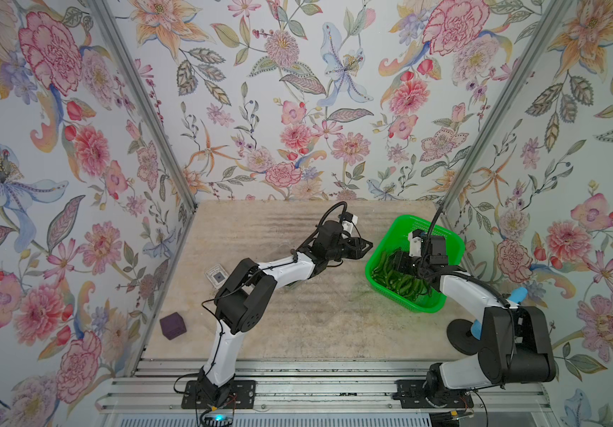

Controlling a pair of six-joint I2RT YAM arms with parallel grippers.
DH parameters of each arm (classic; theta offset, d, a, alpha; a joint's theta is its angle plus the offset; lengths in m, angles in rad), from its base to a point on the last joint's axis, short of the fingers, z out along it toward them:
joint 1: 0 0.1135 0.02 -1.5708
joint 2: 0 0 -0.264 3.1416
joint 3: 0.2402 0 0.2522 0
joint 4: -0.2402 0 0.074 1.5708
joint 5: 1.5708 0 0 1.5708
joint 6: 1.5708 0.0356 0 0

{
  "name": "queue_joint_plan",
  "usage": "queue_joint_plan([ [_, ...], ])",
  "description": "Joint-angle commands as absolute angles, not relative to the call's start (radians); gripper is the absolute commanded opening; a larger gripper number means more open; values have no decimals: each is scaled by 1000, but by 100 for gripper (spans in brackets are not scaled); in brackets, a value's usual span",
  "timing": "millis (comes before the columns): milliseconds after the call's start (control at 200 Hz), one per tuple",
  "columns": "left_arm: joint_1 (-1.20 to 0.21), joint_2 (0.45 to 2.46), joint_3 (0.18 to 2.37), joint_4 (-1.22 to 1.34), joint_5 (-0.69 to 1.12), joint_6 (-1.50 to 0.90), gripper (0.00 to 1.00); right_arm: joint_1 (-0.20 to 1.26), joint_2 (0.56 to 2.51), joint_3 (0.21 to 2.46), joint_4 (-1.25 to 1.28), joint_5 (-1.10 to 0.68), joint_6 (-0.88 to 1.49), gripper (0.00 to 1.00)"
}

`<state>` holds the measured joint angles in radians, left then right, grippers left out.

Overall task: Take small green peppers out of containers
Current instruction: Place the green pepper in the basket.

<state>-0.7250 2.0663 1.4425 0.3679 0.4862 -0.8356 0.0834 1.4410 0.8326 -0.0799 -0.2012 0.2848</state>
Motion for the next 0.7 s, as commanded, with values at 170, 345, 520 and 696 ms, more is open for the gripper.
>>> queue_joint_plan([
  [170, -527, 1682, 1056, 363, 371, -810, 37, 324, 1433, 1054, -213, -157, 167, 53],
  [345, -362, 1497, 825, 351, 373, -848, 37, 547, 1694, 1307, -286, -188, 137, 48],
  [520, -245, 1399, 687, 379, 410, -880, 37, 707, 1982, 1612, -373, -189, 26, 45],
  [696, -175, 1338, 611, 394, 439, -900, 37, 772, 2219, 1881, -471, -218, -50, 42],
])
